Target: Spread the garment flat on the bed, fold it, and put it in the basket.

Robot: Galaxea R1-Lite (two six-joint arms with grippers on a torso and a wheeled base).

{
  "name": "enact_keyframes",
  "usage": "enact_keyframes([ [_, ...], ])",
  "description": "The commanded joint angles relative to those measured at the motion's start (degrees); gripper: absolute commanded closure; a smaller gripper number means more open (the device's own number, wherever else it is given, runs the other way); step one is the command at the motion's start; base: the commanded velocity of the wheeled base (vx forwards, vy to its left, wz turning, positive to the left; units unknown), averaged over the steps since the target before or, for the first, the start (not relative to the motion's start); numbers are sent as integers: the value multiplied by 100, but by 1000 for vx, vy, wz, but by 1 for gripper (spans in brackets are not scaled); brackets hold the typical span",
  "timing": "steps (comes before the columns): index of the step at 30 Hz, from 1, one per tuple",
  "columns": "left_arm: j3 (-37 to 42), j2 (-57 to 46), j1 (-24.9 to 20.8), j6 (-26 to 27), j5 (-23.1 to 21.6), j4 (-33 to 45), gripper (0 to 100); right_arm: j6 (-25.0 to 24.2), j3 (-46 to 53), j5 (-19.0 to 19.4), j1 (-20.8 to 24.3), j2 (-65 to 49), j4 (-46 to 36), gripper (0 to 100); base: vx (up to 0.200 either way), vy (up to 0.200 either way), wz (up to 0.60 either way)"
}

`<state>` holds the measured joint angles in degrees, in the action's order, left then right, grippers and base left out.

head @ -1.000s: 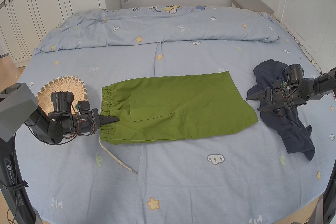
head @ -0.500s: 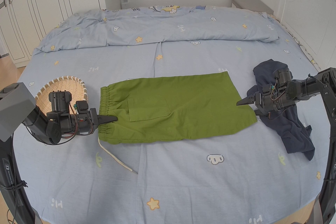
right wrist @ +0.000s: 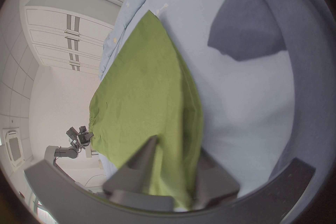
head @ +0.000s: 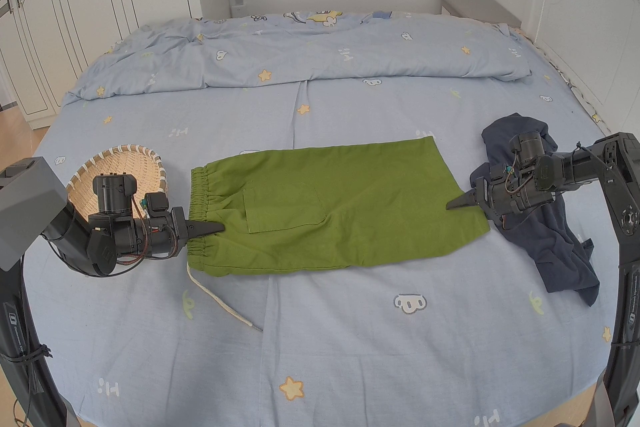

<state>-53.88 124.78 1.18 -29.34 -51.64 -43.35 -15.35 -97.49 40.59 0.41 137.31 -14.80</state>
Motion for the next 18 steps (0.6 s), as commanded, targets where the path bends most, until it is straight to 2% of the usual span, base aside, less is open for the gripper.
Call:
enact_keyframes([
  [1, 9, -42, -4, -10, -4, 11, 100, -3, -16, 54, -24, 59, -41, 100, 0, 0, 0],
  [3, 9, -42, -4, -10, -4, 11, 100, -3, -7, 80, -33, 50, -49, 100, 0, 0, 0],
  [4, 1, -51, -4, -19, -39, 81, 100, 5, 37, 212, -59, 32, -93, 100, 0, 0, 0],
  [8, -52, -95, 22, -36, -48, 310, 100, 41, 98, 230, -103, 23, -155, 100, 0, 0, 0],
  [11, -298, -437, 145, -54, -294, 1224, 100, 172, 564, 238, -200, -372, -216, 100, 0, 0, 0],
  [18, -439, -894, 277, -10, -443, 2015, 100, 524, 1628, 221, -173, -1198, -208, 100, 0, 0, 0],
])
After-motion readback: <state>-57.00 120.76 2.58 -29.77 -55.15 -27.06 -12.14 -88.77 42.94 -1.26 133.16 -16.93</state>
